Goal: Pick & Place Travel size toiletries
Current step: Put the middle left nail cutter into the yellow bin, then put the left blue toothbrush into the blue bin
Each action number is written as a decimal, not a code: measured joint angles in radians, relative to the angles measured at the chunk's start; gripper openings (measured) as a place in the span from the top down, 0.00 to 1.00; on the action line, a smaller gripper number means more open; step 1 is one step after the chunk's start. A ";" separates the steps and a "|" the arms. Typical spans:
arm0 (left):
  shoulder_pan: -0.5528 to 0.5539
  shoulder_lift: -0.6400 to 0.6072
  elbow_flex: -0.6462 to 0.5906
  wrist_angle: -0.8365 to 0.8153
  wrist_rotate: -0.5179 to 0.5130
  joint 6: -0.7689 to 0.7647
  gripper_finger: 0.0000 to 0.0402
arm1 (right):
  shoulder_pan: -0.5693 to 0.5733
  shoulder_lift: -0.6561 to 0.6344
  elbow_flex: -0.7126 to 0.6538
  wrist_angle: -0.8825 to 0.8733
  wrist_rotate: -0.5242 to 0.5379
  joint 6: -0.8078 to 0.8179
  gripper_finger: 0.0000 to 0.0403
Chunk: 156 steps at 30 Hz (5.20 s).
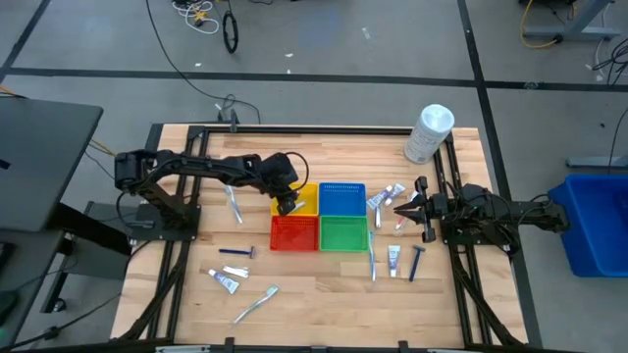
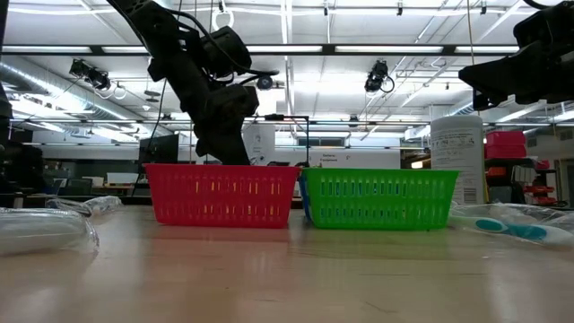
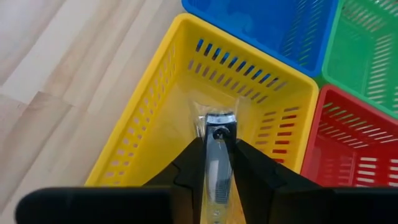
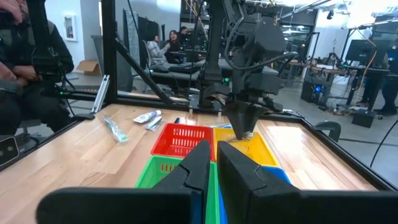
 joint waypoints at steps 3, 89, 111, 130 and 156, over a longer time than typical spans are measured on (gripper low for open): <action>0.000 0.000 0.000 0.000 -0.001 -0.001 0.79 | 0.000 0.000 0.000 0.000 0.000 0.000 0.90; -0.052 -0.376 -0.121 -0.648 -0.397 -1.081 0.87 | 0.000 0.000 0.000 0.000 0.000 0.000 0.90; 0.115 -0.365 -0.227 -0.662 -0.510 -1.184 0.51 | 0.000 0.000 0.000 0.000 0.000 0.000 0.90; 0.115 -0.194 -0.227 -0.625 -0.529 -1.285 0.51 | 0.000 0.000 0.000 0.000 0.000 0.000 0.90; 0.092 -0.160 -0.325 -0.439 -0.531 -1.372 0.51 | 0.000 0.000 0.000 0.000 0.000 0.000 0.90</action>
